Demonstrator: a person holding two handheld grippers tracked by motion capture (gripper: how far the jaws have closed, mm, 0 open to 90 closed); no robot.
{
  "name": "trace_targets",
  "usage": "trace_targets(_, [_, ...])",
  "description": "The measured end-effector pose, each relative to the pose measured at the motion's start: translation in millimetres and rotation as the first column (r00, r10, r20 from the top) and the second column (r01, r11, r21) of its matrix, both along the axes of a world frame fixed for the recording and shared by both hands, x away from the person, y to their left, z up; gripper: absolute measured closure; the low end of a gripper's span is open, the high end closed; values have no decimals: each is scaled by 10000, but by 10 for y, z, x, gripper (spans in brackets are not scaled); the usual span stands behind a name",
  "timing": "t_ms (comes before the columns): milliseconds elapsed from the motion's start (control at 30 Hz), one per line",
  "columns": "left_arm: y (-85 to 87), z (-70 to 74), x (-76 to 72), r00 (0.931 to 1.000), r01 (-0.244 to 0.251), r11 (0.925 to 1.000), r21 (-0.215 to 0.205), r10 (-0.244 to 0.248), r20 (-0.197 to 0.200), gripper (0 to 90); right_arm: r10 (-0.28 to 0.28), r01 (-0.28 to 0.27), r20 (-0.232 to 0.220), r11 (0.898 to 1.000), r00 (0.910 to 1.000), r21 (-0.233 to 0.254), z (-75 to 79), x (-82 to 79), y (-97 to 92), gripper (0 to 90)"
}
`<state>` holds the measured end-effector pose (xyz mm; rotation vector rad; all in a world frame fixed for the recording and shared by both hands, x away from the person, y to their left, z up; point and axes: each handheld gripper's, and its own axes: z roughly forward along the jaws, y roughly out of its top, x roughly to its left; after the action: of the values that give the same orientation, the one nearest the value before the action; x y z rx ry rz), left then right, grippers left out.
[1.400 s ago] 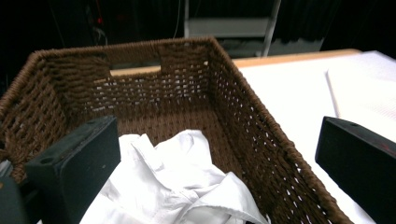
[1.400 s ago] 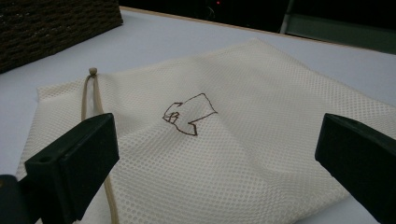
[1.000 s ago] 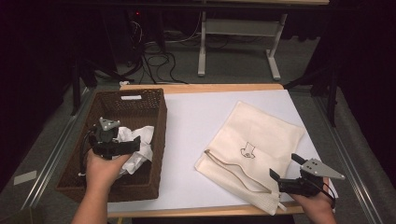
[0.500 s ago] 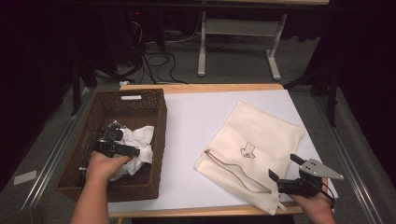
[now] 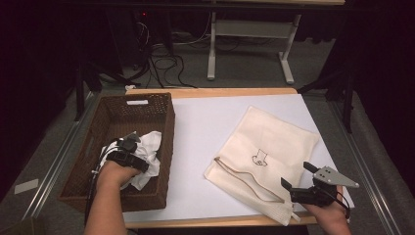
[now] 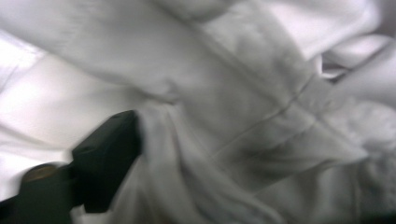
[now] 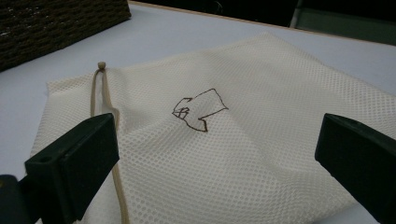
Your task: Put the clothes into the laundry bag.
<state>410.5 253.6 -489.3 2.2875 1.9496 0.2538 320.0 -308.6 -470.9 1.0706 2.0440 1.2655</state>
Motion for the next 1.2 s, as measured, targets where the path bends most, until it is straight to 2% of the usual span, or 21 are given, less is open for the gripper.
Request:
trace_targets(67, [-9,14,-14,9998,114,9999,16,-114,148,208,0,1,-79,10000,10000,30,-5,1,5,3])
trace_targets(200, [11,55,-41,9984,64,9999,113,-70,560,390,23,-23,-142,10000,9999,0,-11,-5,17,3])
trace_targets(333, [-2,63,-49,9976,198,9992,351,-220,654,500,23,-23,-180,10000,9998,10,-12,-6,21,3])
trace_targets(367, [-18,77,-51,9969,332,9981,523,-369,702,542,25,-25,-183,10000,9998,13,-12,-5,20,3])
trace_targets(467, [-28,100,-52,9958,368,9976,595,-416,820,624,52,-52,-202,10000,9998,19,-15,-3,19,4])
trace_targets(567, [-35,119,-57,9945,412,9976,557,-464,944,668,79,-78,-198,10000,9998,35,-14,-3,17,4])
trace_targets(733, [-44,189,-77,9862,436,9988,223,-466,1586,697,101,-100,-137,9999,9999,37,-15,5,12,4])
trace_targets(767, [-44,189,-77,9862,436,9988,223,-466,1586,700,101,-100,-137,9999,9999,37,-15,5,12,4])
trace_targets(800, [-40,237,-95,9771,478,9988,-65,-454,2078,704,39,-37,-218,9999,9998,99,-17,4,13,4])
trace_targets(933, [-34,314,-143,9579,664,9967,-460,-507,2825,707,54,-51,-217,9999,9997,123,-18,8,9,4])
trace_targets(1033, [-19,366,-184,9377,732,9949,-690,-451,3444,708,47,-45,-200,9999,9998,122,-19,10,7,4])
trace_targets(1100, [-3,405,-218,9184,752,9930,-914,-333,3943,709,46,-44,-191,9999,9998,121,-19,11,7,4])
trace_targets(1167, [9,434,-244,9026,789,9919,-1000,-285,4296,709,52,-50,-174,9999,9998,119,-19,11,7,5])
trace_targets(1200, [14,456,-263,8913,798,9912,-1059,-234,4529,709,52,-49,-173,9999,9998,125,-18,11,8,4])
